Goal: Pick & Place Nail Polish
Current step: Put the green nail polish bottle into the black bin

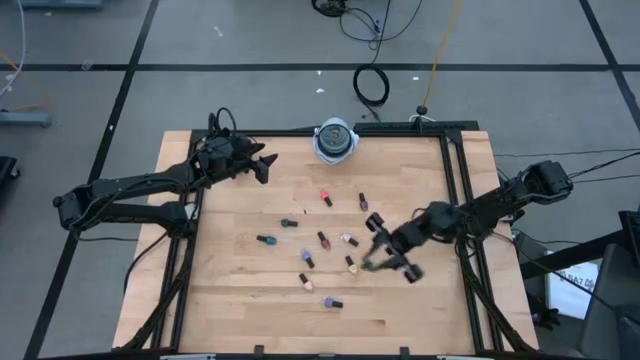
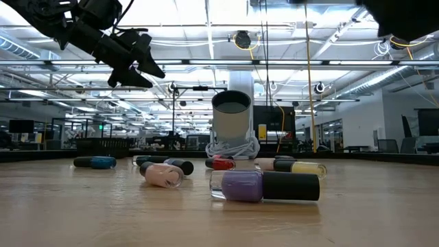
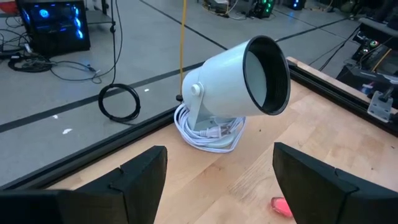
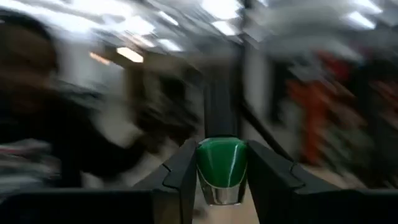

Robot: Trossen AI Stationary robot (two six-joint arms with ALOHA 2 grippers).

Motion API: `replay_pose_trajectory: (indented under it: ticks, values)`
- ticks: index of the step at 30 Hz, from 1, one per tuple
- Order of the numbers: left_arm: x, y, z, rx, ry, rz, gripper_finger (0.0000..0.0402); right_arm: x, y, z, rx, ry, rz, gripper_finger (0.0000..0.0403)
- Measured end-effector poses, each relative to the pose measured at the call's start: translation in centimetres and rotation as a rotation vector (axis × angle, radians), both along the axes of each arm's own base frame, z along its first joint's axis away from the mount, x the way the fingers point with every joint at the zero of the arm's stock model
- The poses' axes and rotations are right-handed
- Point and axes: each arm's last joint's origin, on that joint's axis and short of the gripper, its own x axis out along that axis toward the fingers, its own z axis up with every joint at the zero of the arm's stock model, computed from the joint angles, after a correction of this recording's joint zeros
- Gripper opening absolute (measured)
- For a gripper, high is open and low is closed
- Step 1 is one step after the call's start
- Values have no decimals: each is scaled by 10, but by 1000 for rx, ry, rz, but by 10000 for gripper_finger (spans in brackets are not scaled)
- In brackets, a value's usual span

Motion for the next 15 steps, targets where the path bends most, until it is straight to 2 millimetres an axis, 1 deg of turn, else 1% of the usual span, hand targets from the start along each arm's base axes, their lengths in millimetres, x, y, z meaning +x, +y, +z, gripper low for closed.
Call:
replay_pose_trajectory:
  ticks: [4,7,11,13,15]
  values:
    - [1,-1,0,-35,-25,4,283,8,-7,-23,-50,205,-288,104]
    - [5,-6,-1,-93,-59,-25,283,11,-13,-37,-141,287,-464,104]
    - [23,-15,-9,-86,-58,-99,283,16,-24,-50,-258,345,-654,104]
    - [34,-19,-11,-70,-94,-136,283,19,-31,-53,-286,343,-715,104]
    - [49,-22,-18,-56,-124,-172,283,20,-37,-54,-306,347,-741,104]
